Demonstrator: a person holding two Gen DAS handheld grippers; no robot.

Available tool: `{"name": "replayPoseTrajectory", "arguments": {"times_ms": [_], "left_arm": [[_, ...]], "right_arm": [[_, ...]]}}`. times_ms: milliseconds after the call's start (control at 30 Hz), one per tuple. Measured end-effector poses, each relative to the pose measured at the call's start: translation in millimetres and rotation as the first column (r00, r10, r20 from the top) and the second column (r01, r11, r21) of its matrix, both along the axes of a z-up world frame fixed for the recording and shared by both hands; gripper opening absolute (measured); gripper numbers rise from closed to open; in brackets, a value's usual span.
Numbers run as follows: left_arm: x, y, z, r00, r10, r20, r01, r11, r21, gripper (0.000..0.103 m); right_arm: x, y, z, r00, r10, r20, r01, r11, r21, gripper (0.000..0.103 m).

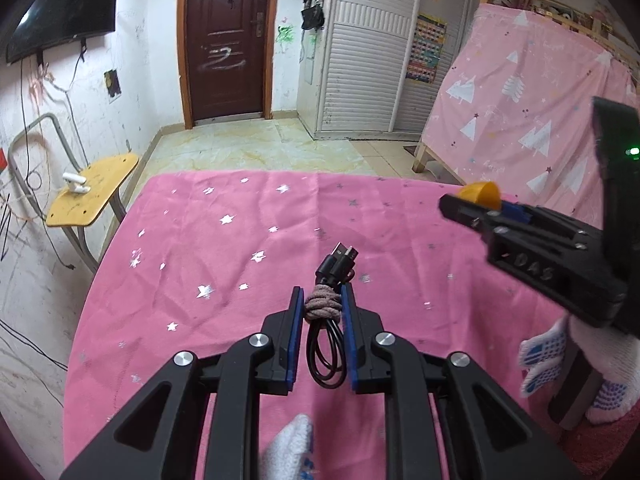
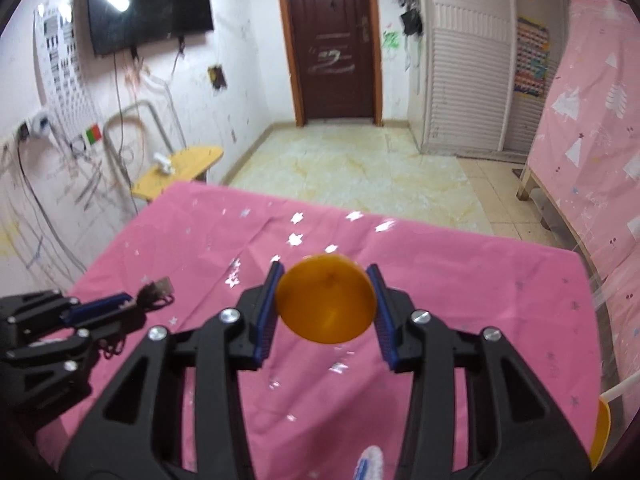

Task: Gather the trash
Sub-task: 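Carry the cable and orange ball over to the yellow bin, then open both tools over the bin to drop the cable and ball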

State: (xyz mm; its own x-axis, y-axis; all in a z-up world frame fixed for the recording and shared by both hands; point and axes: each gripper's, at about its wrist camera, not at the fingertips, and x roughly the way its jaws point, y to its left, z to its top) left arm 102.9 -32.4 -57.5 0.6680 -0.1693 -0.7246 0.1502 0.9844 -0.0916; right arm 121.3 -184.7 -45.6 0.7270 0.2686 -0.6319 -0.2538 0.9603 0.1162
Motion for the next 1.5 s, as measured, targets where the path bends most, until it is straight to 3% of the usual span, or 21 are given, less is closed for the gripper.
{"name": "replayPoseTrajectory", "arguments": {"times_ms": [267,600,1067,1100,1133,1167,1200,1333,1500], "left_arm": [[-10.7,-60.3,19.9,0.995,-0.093,0.036,0.091,0.995,0.038,0.01],[-31.2,-161.7,27.7,0.964,-0.263,0.04,0.259,0.962,0.082,0.01],[-64.1,-261.1,19.5,0.91,-0.415,0.025,0.405,0.898,0.172,0.01],[-66.7,-269.4,20.1,0.904,-0.427,0.027,0.417,0.892,0.174,0.01],[-68.1,-274.0,20.9,0.9,-0.436,0.027,0.425,0.889,0.172,0.01],[-68.8,-280.2,21.6,0.894,-0.447,0.026,0.437,0.884,0.164,0.01],[-70.7,-286.9,23.0,0.888,-0.459,0.026,0.45,0.88,0.153,0.01],[-70.7,-305.8,27.8,0.86,-0.51,0.027,0.506,0.859,0.077,0.01],[-64.5,-325.1,27.5,0.827,-0.561,0.035,0.562,0.824,-0.071,0.01]], "right_arm": [[-36.2,-74.8,27.0,0.982,-0.148,0.115,0.141,0.988,0.07,0.04],[-88.2,-180.7,37.3,0.923,-0.348,0.166,0.334,0.936,0.107,0.04],[-145.7,-283.7,10.1,0.833,-0.533,0.148,0.527,0.846,0.081,0.041],[-146.0,-287.5,6.7,0.83,-0.539,0.142,0.534,0.842,0.074,0.05],[-145.9,-291.4,3.0,0.829,-0.544,0.132,0.54,0.839,0.065,0.059],[-147.6,-294.0,0.4,0.826,-0.548,0.13,0.545,0.836,0.064,0.077],[-150.3,-297.5,-1.3,0.819,-0.559,0.133,0.554,0.829,0.07,0.082],[-159.4,-311.3,-3.6,0.798,-0.586,0.139,0.574,0.81,0.116,0.082],[-175.3,-337.7,1.5,0.756,-0.637,0.152,0.603,0.767,0.219,0.083]]}}
